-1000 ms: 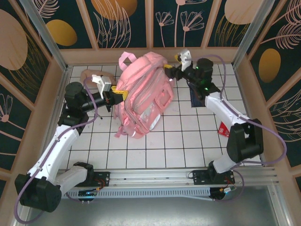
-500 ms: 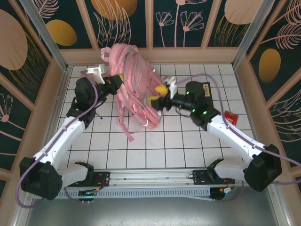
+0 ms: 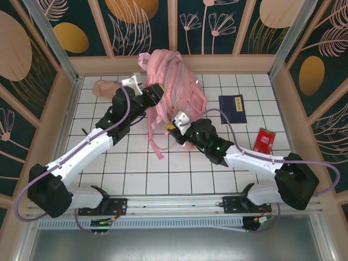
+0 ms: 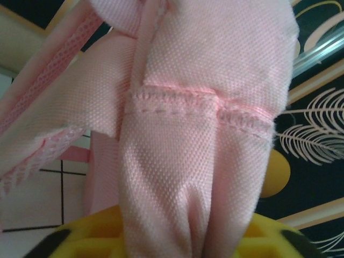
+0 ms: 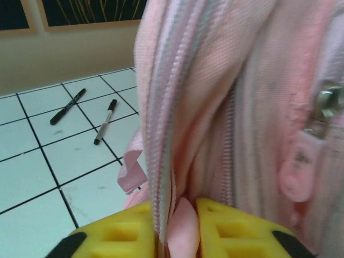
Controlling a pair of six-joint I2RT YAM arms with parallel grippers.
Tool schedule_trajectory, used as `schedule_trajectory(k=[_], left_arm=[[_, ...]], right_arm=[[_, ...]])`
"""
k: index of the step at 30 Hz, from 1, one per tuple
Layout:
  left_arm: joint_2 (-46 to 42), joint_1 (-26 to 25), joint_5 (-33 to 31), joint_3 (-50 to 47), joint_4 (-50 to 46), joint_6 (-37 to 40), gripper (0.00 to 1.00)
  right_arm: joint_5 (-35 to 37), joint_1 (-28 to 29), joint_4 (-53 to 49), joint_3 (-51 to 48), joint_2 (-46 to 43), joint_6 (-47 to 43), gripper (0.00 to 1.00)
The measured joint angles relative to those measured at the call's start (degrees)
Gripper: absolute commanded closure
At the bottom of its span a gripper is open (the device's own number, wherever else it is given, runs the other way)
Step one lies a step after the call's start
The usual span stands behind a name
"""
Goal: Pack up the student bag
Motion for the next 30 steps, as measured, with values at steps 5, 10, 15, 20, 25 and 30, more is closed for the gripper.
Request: schedule_trajectory(k=[5, 10, 15, 20, 25, 30], left_arm=[[-3.26, -0.20, 0.20, -0.02, -4.76, 7.69, 0.31], [-12.79, -0.24, -1.09, -4.24, -7.82, 17.77, 0.21], [-14.80, -0.39, -5.29, -3.89, -15.06, 21.68, 0.01], [-14.29, 0.11, -7.34, 2.19, -30.60, 27.30, 0.01], [-18.21, 0.26, -1.57, 3.34, -35.39, 39.45, 0.05], [-19.65, 0.20, 7.89, -5.64, -32.02, 54.62, 0.16]], right_arm=[[-13.07, -6.38, -0.85, -0.76, -1.60, -2.43, 1.00], [-24.39, -11.93, -4.94, -0.79, -3.61, -8.96, 1.00], [-26.86, -12.81, -14.38, -0.15, -3.63, -22.03, 1.00], [-25.79, -14.03, -21.94, 1.73, -3.58, -35.78, 1.00], [-25.79, -15.54, -24.87, 2.73, -2.67, -47.15, 1.00], [-26.27, -17.55, -26.67, 5.25, -1.05, -55.98, 1.00]])
